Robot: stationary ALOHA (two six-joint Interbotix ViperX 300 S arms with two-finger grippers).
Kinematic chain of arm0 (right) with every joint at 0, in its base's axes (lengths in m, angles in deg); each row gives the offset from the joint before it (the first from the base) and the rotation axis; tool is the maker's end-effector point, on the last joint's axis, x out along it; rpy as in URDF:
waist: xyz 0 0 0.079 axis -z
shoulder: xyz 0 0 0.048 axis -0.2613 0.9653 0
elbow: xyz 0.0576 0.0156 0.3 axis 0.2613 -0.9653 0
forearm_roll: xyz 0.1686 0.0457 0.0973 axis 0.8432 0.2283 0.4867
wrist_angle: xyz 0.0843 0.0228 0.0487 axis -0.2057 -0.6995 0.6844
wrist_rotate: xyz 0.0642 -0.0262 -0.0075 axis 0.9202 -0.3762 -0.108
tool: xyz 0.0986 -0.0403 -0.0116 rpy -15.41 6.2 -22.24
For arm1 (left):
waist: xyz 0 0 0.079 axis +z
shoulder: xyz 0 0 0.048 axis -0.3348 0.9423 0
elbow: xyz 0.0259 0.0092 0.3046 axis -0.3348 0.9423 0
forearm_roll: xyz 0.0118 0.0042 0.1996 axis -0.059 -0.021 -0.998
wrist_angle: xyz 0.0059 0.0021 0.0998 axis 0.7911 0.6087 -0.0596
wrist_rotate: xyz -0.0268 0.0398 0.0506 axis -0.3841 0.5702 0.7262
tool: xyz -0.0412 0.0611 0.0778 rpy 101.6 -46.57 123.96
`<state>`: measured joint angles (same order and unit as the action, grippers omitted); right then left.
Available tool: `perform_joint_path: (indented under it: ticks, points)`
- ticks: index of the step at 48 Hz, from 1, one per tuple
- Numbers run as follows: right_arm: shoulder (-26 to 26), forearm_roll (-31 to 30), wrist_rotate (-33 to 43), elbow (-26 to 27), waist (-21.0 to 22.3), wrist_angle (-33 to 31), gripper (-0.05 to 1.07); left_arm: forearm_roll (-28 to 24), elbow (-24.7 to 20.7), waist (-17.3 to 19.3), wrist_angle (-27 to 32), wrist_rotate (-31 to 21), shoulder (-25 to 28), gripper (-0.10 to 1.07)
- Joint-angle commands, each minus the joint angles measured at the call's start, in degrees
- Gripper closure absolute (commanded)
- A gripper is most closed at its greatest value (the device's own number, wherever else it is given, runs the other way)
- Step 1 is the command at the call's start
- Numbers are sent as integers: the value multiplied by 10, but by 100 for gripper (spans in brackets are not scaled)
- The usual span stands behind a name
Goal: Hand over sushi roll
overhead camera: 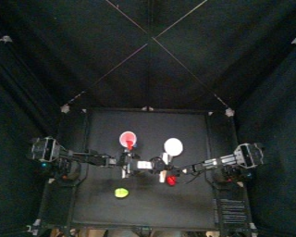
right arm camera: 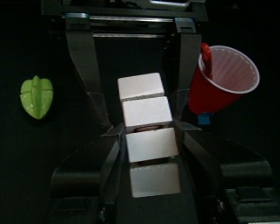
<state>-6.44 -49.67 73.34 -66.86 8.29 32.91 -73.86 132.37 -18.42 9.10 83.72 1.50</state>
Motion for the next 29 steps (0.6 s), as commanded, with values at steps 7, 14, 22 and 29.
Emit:
perform_joint_path:
  ticks: [7, 14, 22, 29]
  points:
    - [-8, -2, 1, 14, 1, -1, 34, -2, -15, 1, -5, 2, 2, 6]
    - [-8, -2, 0, 12, 2, -1, 34, -3, -15, 2, -6, 1, 1, 18]
    - [-4, 4, 0, 11, 2, -1, 33, -4, -14, 2, -6, 1, 0, 30]
    - [0, 16, 0, 15, 3, -3, 31, -5, -13, 2, -5, 1, 0, 34]
